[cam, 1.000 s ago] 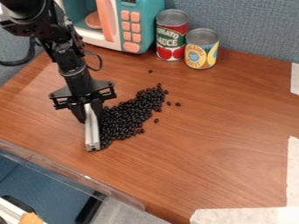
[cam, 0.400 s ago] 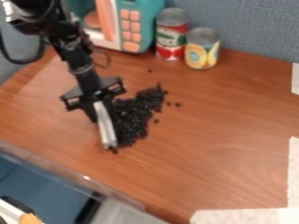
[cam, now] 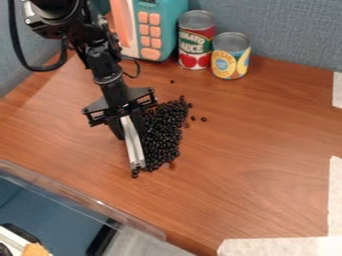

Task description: Sweep into pile

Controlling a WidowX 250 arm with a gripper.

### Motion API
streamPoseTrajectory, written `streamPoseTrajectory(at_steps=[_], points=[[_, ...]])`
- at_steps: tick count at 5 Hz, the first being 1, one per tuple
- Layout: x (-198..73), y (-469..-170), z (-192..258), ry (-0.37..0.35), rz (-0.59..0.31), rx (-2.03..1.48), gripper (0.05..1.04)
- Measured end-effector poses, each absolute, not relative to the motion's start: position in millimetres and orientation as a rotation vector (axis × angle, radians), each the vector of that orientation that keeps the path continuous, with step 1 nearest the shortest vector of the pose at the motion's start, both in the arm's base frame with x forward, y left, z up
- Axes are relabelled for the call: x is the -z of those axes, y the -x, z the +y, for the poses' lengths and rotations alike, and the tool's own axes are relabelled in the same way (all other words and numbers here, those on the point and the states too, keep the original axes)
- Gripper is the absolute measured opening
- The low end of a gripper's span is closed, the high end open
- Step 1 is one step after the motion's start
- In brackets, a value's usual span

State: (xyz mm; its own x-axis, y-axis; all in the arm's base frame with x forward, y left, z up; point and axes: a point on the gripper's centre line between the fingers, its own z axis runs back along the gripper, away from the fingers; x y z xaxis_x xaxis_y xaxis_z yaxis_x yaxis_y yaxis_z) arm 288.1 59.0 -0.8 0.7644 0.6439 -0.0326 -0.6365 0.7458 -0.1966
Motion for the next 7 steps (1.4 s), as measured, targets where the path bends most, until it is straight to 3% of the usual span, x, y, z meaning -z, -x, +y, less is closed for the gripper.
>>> streamPoseTrajectory(at_steps=[1, 4, 5, 7], points=[[-4, -281, 53, 0.193, -0.006, -0.649, 0.357], [-46, -293, 104, 0.136, -0.109, -0.444, 0.357], [-32, -305, 131, 0.133, -0.122, -0.215, 0.357], [-14, -355, 157, 0.031, -0.146, 0.233, 0.357]])
